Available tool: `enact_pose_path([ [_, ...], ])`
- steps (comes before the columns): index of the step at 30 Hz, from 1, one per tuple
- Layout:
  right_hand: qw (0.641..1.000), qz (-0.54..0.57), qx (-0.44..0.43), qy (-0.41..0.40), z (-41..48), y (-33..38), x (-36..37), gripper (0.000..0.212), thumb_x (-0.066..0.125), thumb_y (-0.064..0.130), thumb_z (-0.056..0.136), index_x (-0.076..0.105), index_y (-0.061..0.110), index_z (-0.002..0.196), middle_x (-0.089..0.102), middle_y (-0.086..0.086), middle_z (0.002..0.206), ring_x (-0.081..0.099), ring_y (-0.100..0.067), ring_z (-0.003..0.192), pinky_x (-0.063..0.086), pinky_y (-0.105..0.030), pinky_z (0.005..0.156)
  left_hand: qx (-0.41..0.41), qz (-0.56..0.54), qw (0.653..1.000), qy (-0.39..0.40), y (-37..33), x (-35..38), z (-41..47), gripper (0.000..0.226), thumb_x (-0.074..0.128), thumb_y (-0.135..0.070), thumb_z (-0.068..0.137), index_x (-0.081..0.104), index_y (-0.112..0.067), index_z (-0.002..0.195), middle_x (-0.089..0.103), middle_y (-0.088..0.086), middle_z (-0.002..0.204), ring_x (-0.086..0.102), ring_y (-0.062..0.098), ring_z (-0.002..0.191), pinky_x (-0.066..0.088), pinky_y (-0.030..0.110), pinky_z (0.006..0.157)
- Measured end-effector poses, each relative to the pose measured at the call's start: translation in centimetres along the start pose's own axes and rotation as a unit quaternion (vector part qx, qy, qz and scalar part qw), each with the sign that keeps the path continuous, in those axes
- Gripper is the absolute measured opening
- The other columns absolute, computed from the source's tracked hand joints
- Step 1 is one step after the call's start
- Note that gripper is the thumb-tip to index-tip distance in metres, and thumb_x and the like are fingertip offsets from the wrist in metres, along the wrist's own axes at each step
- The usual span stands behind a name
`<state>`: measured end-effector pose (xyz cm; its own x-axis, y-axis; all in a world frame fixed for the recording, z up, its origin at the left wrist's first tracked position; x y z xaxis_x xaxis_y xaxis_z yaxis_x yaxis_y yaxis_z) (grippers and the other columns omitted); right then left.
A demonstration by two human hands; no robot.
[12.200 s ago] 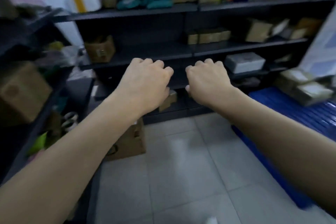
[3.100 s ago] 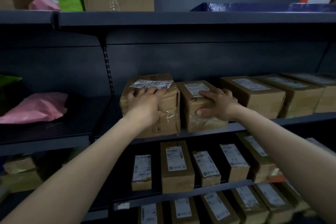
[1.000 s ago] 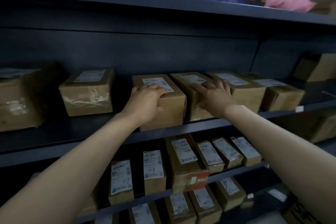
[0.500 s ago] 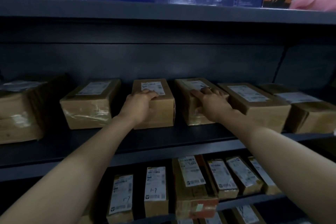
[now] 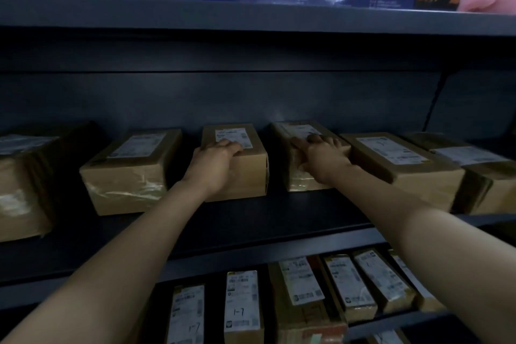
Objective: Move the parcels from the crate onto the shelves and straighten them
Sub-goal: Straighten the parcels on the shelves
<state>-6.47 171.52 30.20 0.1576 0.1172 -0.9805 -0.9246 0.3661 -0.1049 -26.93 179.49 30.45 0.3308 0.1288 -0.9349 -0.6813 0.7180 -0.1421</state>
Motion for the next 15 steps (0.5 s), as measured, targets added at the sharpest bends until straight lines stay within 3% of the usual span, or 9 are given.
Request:
enact_pose_path([
  [4,1.000,0.009,-0.005,-0.021,-1.4,-0.5,-0.8,0.071,0.053,0.019,0.095,0.013,0.035,0.152,0.024,-0.014,0.154,0.022,-0.037,0.140,0.016,-0.048,0.117,0.008,0.035,0.999,-0.034,-1.7,-0.5,0.2,0.050,0.053,-0.013,0.091,0.041,-0.023,0.139,0.040,0.001,0.144,0.034,0.024,0.133,0.019,0.040,0.110],
  [8,0.994,0.003,-0.008,-0.112,-4.8,-2.5,-3.3,0.061,0.051,0.014,0.094,0.028,0.024,0.150,0.037,-0.013,0.148,0.032,-0.033,0.136,0.019,-0.041,0.115,0.060,-0.019,0.994,-0.087,-7.5,-1.9,0.2,0.048,0.058,-0.020,0.090,0.045,-0.020,0.136,0.048,0.005,0.136,0.042,0.028,0.125,0.025,0.037,0.106],
  [11,0.982,-0.011,0.010,-0.187,-7.7,-6.7,-6.0,0.046,0.051,0.016,0.094,0.044,0.019,0.140,0.053,-0.013,0.133,0.044,-0.033,0.124,0.033,-0.039,0.103,0.118,-0.069,0.986,-0.096,-12.9,-2.4,0.1,0.042,0.058,-0.024,0.091,0.049,-0.019,0.132,0.051,0.004,0.130,0.047,0.026,0.119,0.032,0.037,0.104],
  [15,0.985,0.014,0.107,-0.132,-11.0,-14.7,-7.2,0.049,0.047,0.013,0.096,0.040,0.022,0.144,0.053,-0.015,0.132,0.048,-0.035,0.119,0.042,-0.039,0.091,0.183,-0.129,0.972,-0.070,-20.0,-1.7,0.5,0.046,0.062,-0.032,0.088,0.051,-0.020,0.131,0.051,0.001,0.129,0.049,0.021,0.117,0.038,0.034,0.099],
])
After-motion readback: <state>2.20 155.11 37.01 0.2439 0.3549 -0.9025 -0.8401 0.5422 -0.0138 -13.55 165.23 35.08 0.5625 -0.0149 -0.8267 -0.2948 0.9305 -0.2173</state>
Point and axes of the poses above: each hand's wrist, its own z-axis towards the middle knuckle, its own x-axis out of the palm, y = z × x, the point moved 3 cm from there along z, towards the middle knuckle
